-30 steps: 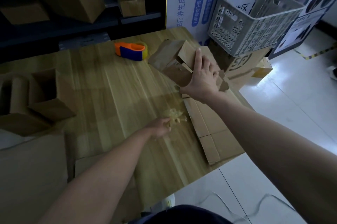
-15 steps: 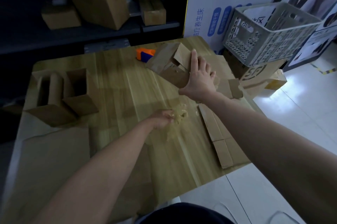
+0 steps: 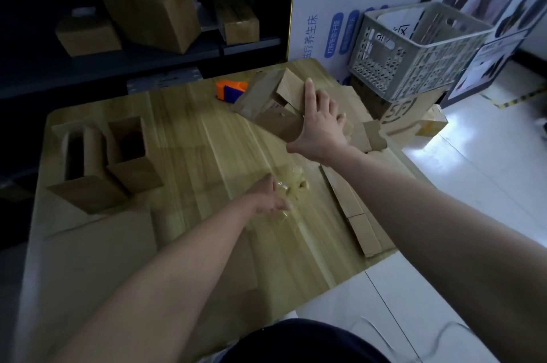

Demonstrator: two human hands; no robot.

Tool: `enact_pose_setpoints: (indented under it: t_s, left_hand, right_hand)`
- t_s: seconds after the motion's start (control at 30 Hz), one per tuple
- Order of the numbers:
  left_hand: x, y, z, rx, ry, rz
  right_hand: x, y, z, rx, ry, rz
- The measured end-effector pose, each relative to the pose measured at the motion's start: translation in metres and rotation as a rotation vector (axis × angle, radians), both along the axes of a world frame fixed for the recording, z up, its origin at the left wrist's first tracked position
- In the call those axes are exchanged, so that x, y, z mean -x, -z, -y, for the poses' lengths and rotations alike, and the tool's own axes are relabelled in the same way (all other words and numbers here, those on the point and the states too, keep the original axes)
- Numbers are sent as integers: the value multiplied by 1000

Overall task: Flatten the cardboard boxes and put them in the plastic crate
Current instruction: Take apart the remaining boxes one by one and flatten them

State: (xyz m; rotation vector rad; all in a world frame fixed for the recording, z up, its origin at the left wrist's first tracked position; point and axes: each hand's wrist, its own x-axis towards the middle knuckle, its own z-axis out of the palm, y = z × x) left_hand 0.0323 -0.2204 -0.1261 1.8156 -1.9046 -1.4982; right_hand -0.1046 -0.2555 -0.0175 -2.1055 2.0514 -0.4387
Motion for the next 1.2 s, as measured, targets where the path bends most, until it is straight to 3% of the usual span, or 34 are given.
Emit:
enact_pose_setpoints:
  t_s: [0.1,0.2,0.27,0.4,0.5,0.57,0.7,0.8,0.9,1.2]
  left_hand:
    - [-4,-3,1,-80,35,-45]
    - [-15,-5,6,-55,-79,-52]
    - [-24,-7,12,87,-292,-102]
    - [-53,-35,21,369,-865,-451]
    - [-79,-64,10,621,-1018,-517]
    - [-95,-73,-1,675,-979,-526]
    - [-128,-66,-16,606,-859,-388]
    - [-154,-53,-26,507,-947,-301]
    - [-170,-43,-35,404,-1037,-317]
    - [-170,-43,-35,155,-1118,-432]
  right_hand:
    - [-4,0,-2,-11,3,1]
    - [-8,1,-4,-18,0,-13]
    - [-12,0,-4,-19,-26,-37]
    - [-31,-1,0,-26,-169,-124]
    - [-58,2,3,-68,-250,-169]
    - [-79,6,3,-103,-308,-208]
    - [-124,22,-3,-188,-430,-237]
    - [-147,33,-8,-199,-511,-231]
    - [-156,35,-4,-248,-555,-108]
    - [-132,32,4,-202,-344,-168]
